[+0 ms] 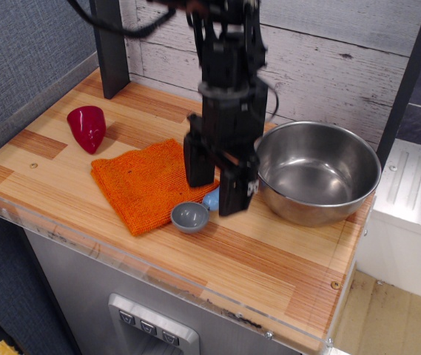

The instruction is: Place the spoon between the cloth and the bowl.

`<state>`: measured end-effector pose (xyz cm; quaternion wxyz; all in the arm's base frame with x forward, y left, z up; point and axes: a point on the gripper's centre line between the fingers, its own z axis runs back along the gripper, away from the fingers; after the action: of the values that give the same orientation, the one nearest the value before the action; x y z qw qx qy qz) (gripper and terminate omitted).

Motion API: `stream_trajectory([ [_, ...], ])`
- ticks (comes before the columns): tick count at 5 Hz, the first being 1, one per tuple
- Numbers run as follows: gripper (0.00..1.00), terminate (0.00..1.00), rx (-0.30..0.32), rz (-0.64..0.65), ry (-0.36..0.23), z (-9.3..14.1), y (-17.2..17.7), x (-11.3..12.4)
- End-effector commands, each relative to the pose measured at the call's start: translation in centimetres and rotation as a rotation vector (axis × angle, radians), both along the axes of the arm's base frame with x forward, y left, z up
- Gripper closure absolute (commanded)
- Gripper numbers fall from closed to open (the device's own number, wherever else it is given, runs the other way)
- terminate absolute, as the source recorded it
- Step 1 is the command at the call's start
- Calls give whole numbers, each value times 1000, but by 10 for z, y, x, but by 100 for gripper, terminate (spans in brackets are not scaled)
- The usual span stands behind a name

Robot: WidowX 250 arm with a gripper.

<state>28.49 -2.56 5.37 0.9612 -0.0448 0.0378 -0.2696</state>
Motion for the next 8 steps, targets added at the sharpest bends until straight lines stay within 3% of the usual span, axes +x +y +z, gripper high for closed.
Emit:
stream_trajectory([
  [1,0,0,73,131,-176,64,42,9],
  [3,0,0,60,353,-208,61,58,-4],
  [4,0,0,63,359,-233,63,61,-9],
  [8,0,0,63,359,-233,63,61,-9],
])
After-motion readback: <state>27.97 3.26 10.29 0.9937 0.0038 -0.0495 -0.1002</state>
